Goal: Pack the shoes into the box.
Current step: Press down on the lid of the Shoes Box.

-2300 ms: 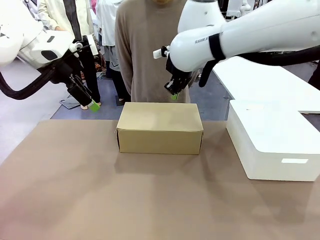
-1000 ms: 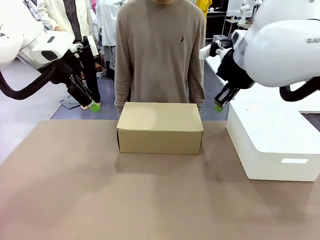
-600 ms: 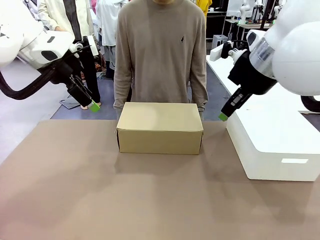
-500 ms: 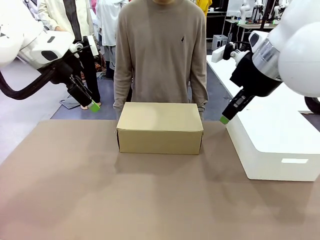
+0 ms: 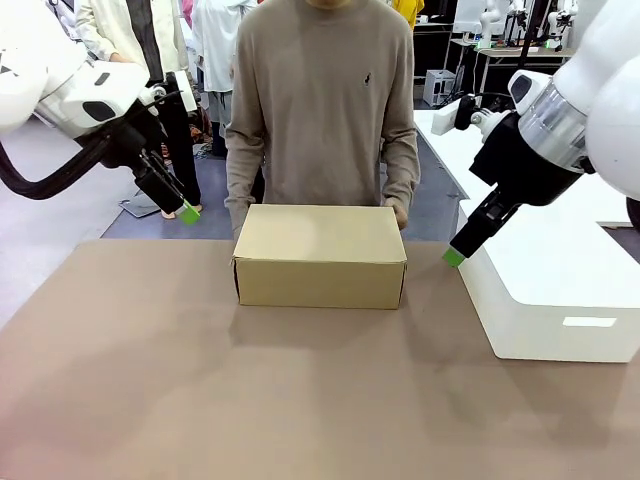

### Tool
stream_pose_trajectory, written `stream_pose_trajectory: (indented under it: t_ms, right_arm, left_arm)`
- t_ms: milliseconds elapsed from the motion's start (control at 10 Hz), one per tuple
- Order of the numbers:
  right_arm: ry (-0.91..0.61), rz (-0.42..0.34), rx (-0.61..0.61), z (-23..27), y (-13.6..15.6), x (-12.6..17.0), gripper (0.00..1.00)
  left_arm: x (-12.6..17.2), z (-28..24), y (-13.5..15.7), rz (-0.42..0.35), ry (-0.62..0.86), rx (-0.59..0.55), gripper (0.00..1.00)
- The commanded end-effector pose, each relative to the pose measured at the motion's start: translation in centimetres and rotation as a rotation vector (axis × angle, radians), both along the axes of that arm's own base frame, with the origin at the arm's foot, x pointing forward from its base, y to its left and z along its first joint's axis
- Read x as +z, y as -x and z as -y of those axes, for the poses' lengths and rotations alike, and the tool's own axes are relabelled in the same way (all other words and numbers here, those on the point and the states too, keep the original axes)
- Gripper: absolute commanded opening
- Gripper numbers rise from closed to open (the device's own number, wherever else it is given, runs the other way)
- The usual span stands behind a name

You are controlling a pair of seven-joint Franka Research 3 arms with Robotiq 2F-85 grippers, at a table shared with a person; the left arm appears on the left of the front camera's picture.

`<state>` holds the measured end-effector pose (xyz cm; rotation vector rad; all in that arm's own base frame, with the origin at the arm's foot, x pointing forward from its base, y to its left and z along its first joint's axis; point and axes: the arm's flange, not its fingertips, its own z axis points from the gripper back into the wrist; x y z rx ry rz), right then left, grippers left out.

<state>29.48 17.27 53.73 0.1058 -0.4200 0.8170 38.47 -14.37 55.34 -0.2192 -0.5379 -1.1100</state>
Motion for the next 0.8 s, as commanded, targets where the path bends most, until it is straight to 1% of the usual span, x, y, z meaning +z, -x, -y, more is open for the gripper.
stream_pose_trajectory:
  t_ms: [0, 100, 200, 700]
  right_arm:
    - [-0.039, -0.026, 0.049, 0.42, -0.32, -0.78, 1.0]
    - [-0.05, -0.001, 0.057, 0.43, -0.57, -0.96, 1.0]
    - [-0.004, -0.008, 0.004, 0.07, -0.07, -0.23, 1.0]
    - [-0.004, -0.008, 0.004, 0.07, -0.07, -0.23, 1.0]
  left_arm:
    - [0.2, -0.19, 0.07, -0.008, -0.007, 0.005, 1.0]
    - [0.2, -0.19, 0.07, -0.008, -0.007, 0.005, 1.0]
    - [0.2, -0.19, 0.07, -0.008, -0.007, 0.005, 1.0]
    - [0.2, -0.19, 0.07, -0.008, -0.007, 0.005, 1.0]
